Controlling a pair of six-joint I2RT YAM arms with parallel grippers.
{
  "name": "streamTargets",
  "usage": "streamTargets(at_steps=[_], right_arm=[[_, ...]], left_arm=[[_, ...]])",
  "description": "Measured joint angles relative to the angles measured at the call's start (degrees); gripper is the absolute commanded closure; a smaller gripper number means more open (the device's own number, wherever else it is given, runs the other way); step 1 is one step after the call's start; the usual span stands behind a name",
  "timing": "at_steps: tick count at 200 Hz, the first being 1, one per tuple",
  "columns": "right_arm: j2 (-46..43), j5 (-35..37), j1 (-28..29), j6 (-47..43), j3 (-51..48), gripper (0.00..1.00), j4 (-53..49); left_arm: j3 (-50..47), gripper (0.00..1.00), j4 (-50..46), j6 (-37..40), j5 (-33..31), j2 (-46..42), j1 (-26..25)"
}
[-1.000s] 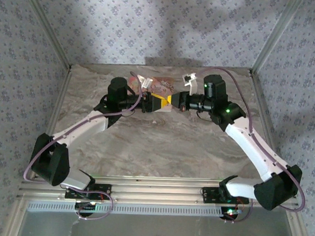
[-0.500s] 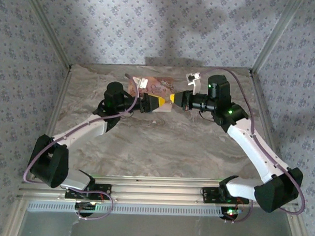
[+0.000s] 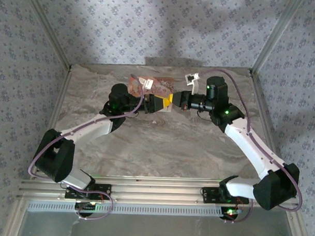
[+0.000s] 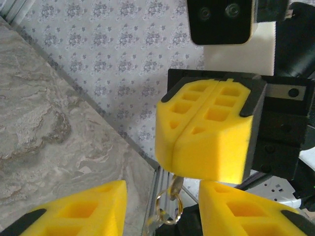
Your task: Unlock the padlock with the key
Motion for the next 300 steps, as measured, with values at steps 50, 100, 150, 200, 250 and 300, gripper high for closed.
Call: streamTargets(at_steps=[50, 100, 150, 200, 250, 300], right_arm=[[0.0, -0.02, -0.15, 1.38, -0.9, 1.0, 1.57], [0.02, -0.17, -0.48, 3.17, -1.7, 0.93, 3.23], [0.02, 0.2, -1.27, 6.58, -2.8, 0.66, 4.87], [0.02, -0.7, -4.9, 8.28, -2.8, 0.62, 5.35], [0.02, -3.28, -5.4, 9.6, -3.41, 0.6, 5.79], [1.22, -6.21, -5.4, 10.49, -3.56, 0.63, 6.47]], left_arm=[[0.76, 0.91, 0.74, -0.7, 1.07, 0.72, 0.04], [1.36, 1.0, -1.73, 1.29, 0.79, 0.52, 0.17], [1.57, 1.0, -5.9, 4.15, 0.63, 0.42, 0.11], [4.11, 1.0, -12.94, 8.61, 1.55, 0.42, 0.24], [4.48, 1.0, -15.28, 10.69, 2.49, 0.42, 1.07], [5.11, 1.0, -16.11, 11.04, 4.0, 0.42, 1.36]])
